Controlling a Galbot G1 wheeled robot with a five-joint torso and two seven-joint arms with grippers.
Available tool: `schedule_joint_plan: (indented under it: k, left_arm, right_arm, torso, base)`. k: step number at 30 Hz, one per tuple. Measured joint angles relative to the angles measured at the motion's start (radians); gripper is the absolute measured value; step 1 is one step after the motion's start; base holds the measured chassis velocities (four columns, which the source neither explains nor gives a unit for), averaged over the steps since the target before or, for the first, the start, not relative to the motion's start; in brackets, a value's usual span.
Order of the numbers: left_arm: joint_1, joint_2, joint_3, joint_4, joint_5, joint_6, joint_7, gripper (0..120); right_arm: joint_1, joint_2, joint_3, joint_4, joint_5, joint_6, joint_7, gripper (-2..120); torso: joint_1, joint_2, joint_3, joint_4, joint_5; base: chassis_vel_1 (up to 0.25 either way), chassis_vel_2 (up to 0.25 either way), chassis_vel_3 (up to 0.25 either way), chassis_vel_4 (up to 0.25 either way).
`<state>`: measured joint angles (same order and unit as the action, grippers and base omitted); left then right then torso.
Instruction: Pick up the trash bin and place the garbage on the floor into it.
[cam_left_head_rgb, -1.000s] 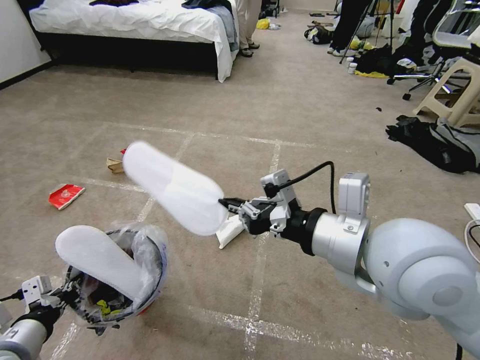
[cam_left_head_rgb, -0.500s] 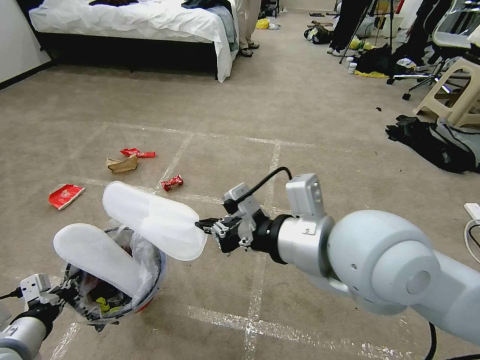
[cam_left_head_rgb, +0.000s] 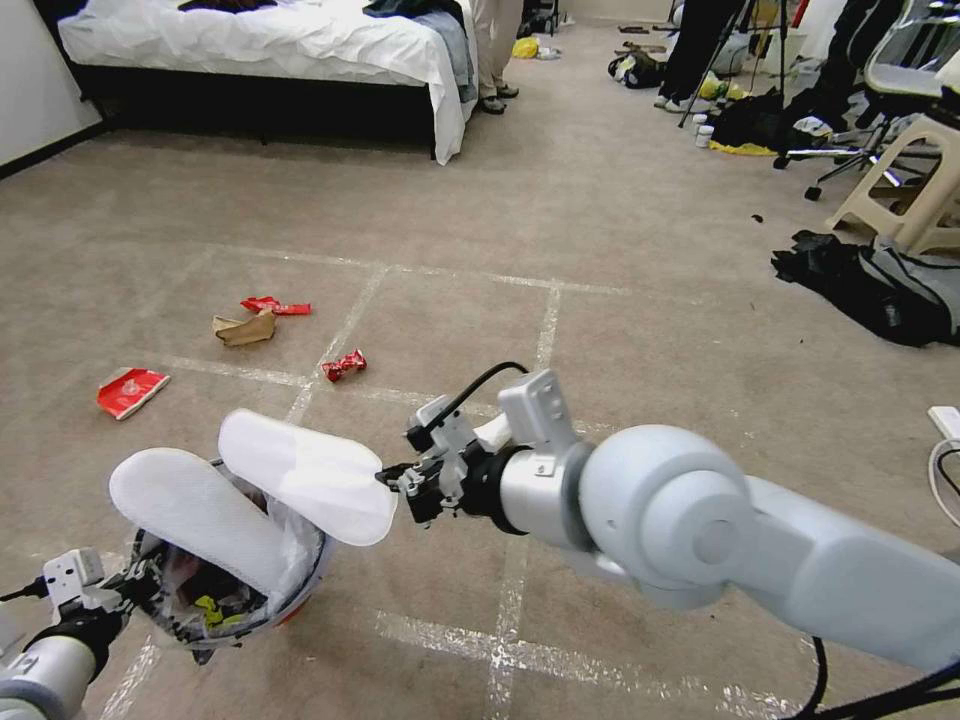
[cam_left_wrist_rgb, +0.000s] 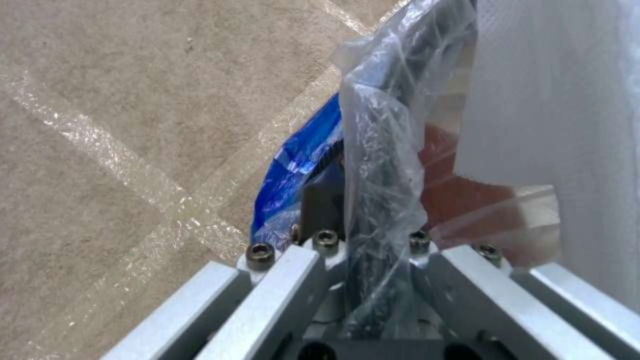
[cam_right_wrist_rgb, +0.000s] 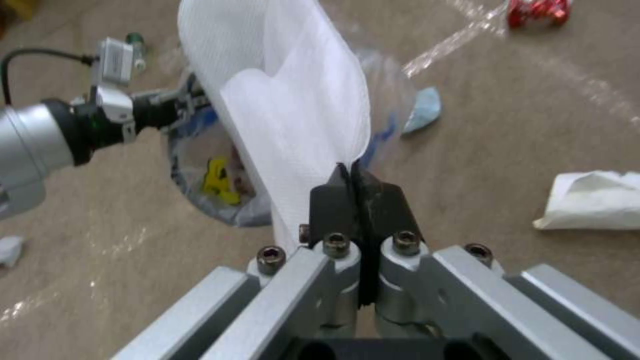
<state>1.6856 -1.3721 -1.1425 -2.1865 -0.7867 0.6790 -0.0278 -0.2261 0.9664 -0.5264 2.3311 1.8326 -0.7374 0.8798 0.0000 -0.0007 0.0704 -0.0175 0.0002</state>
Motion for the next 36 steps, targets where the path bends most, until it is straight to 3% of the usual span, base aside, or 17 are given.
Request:
schedule_joint_plan:
  k: [36]
  left_arm:
    - [-0.040, 0.021, 0.001, 0.057, 0.000, -0.005, -0.004, 1]
  right_arm:
    - [-0.083, -0.084, -0.048, 0.090, -0.024, 0.002, 0.022, 0]
  torso:
    - [0.000, 0.000, 0.000, -0.0001, 0.0001]
  base:
    - [0.000, 0.000, 0.000, 0.000]
